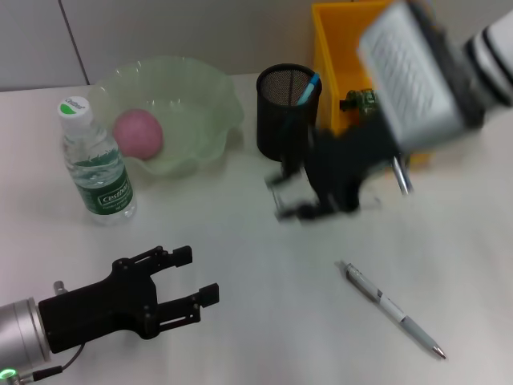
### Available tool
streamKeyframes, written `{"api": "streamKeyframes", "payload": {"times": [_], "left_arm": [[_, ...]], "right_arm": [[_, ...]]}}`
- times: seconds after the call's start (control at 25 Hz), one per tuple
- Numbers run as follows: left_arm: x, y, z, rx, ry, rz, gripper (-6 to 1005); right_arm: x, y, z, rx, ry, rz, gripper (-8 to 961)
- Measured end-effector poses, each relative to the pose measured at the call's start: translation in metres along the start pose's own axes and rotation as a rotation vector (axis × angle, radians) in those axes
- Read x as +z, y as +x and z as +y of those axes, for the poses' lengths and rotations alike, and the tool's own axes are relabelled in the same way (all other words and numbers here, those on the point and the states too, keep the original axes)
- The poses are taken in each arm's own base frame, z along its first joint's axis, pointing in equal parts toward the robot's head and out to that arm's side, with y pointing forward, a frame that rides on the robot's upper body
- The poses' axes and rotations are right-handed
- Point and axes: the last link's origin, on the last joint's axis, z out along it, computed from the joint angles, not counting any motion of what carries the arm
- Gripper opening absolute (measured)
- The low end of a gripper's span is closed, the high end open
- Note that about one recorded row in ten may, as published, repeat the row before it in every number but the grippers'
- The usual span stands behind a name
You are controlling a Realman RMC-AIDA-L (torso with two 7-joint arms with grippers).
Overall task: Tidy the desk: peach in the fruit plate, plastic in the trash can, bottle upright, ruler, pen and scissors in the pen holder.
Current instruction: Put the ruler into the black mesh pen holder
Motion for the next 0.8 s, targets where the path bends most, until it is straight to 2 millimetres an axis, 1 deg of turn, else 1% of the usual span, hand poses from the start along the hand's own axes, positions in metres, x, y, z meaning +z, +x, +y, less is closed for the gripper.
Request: {"api": "streamKeyframes", "payload": {"times": [0.04,0.16,0.2,0.24,0.32,0.4,0.44,0.48,0.52,0.68,0.76,0.8], "left_arm": [[0.000,0.000,0.000,0.000,0.000,0.000,810],[0.000,0.001,0.000,0.001,-0.001,0.001,810],[0.001,0.001,0.000,0.001,0.000,0.003,810],[0.001,0.001,0.000,0.001,0.000,0.003,810],[0.001,0.002,-0.001,0.003,0.002,0.008,811],[0.001,0.002,-0.001,0.005,0.003,0.008,811],[0.001,0.002,-0.001,0.005,0.003,0.008,811],[0.001,0.002,-0.001,0.005,0.005,0.008,811],[0.001,0.002,-0.001,0.005,0.005,0.008,811],[0.001,0.002,-0.001,0.008,0.005,0.008,811],[0.001,0.002,-0.001,0.009,0.004,0.009,811],[0.001,0.002,-0.001,0.009,0.004,0.009,811]], "right_arm": [[0.000,0.000,0.000,0.000,0.000,0.000,384],[-0.013,0.001,-0.017,0.099,0.141,-0.091,388],[-0.018,0.003,-0.026,0.160,0.230,-0.157,390],[-0.018,0.003,-0.026,0.160,0.230,-0.157,391],[-0.025,0.003,-0.038,0.250,0.356,-0.276,394],[-0.028,0.005,-0.045,0.299,0.422,-0.335,397],[-0.028,0.005,-0.045,0.299,0.422,-0.335,399],[-0.029,0.008,-0.051,0.356,0.477,-0.386,400],[-0.029,0.008,-0.051,0.356,0.477,-0.386,402],[-0.027,0.015,-0.061,0.447,0.549,-0.461,408],[-0.024,0.017,-0.065,0.474,0.573,-0.486,411],[-0.019,0.018,-0.068,0.485,0.594,-0.504,412]]}}
